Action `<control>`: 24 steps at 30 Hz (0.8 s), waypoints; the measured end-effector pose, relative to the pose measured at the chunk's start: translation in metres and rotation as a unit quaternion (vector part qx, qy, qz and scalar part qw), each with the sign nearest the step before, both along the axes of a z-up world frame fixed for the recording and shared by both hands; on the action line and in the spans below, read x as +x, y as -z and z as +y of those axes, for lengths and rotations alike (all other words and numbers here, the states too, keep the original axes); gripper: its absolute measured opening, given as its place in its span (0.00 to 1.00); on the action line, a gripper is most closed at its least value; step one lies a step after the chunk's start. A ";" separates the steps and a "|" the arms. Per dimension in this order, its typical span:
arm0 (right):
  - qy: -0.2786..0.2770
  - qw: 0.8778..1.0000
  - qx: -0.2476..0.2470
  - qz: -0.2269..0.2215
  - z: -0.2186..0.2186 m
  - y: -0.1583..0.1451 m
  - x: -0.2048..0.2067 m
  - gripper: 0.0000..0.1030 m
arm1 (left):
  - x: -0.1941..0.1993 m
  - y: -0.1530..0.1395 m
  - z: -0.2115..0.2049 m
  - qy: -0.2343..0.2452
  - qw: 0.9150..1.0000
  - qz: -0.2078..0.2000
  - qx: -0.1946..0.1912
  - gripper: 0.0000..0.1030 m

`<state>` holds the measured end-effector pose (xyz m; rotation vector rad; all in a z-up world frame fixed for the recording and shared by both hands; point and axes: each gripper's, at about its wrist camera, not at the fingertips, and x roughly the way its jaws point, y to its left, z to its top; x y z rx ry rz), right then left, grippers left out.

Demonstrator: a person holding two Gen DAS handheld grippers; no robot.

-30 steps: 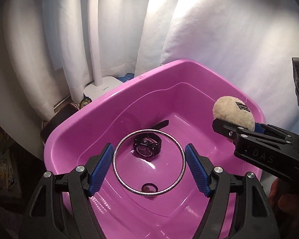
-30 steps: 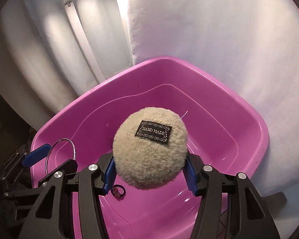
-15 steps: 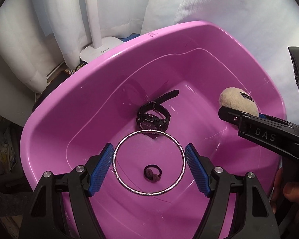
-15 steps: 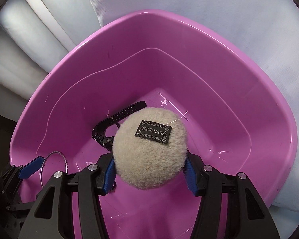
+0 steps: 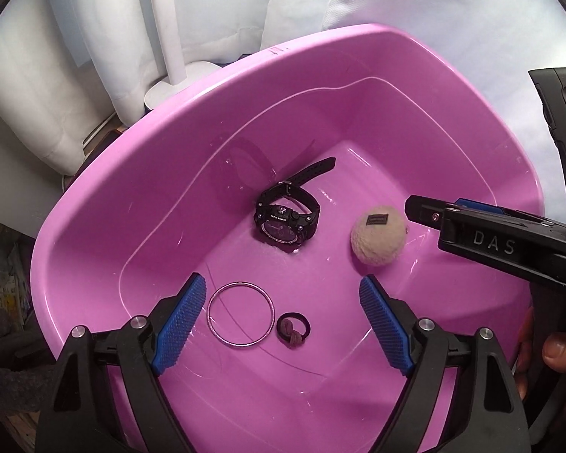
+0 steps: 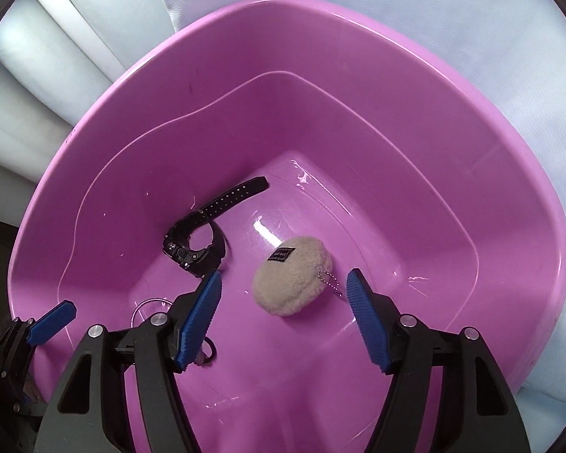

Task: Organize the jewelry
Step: 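Open both tools to drop the ring and ball into the tub, then lift both open tools up away from the tub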

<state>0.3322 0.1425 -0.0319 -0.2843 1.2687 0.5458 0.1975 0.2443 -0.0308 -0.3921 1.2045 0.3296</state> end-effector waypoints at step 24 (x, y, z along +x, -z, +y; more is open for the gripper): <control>0.003 1.000 0.007 -0.018 -0.004 -0.001 -0.008 0.65 | -0.005 -0.003 -0.002 0.006 1.000 -0.022 0.010 0.81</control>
